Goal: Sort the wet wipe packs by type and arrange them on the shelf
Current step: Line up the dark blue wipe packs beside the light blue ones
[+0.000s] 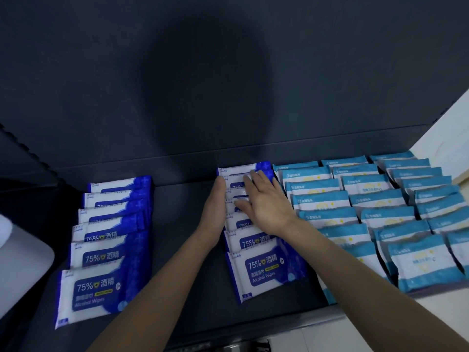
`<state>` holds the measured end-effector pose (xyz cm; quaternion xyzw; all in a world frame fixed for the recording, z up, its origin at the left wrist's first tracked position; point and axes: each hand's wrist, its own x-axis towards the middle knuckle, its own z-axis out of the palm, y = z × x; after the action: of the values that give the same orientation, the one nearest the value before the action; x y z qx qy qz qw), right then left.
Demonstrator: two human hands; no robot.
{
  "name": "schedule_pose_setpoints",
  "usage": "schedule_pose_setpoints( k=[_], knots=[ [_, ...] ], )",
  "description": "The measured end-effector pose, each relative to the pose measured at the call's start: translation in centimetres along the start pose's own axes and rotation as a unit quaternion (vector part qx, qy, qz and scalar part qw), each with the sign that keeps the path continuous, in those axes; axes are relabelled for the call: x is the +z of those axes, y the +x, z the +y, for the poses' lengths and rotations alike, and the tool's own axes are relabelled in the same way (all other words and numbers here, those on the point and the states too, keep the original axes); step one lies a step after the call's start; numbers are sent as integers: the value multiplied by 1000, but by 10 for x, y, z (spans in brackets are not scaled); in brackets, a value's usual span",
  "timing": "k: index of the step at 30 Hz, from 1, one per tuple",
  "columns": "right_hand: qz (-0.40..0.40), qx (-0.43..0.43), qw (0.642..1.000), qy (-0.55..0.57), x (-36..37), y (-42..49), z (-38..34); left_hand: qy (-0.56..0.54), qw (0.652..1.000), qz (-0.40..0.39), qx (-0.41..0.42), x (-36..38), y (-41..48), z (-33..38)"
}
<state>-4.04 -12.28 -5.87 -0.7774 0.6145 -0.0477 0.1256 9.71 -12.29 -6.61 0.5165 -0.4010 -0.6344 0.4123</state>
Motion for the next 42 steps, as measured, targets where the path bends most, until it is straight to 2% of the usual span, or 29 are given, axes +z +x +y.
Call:
schedule_pose_setpoints(
  k=[8, 12, 15, 20, 24, 28, 33, 38, 42],
  knots=[
    [-43, -5, 999, -21, 0, -7, 6, 42, 999, -17, 11, -4, -8, 0],
    [-25, -24, 999, -10, -9, -30, 7, 139, 988, -45, 59, -11, -21, -6],
    [-44, -44, 998, -15, -8, -63, 9, 184, 976, -70, 95, -15, -39, -13],
    [-61, -27, 996, -61, 2, -86, 12, 376, 911, -96, 136, -17, -49, -32],
    [-65, -27, 997, -41, 0, -100, 5, 397, 896, -92, 177, -20, -62, -36],
    [-102, -46, 992, -53, 6, -122, 6, 505, 839, -129, 158, -34, -79, -41],
    [-81, -22, 996, -26, 7, -127, 0, 505, 831, -177, 155, -48, -85, -42],
    [-99, -2, 995, 19, 6, -130, -4, 575, 782, -177, 164, -49, -84, -46],
    [-123, 3, 991, 55, 0, -131, -2, 609, 756, -171, 169, -43, -84, -48]
  ],
)
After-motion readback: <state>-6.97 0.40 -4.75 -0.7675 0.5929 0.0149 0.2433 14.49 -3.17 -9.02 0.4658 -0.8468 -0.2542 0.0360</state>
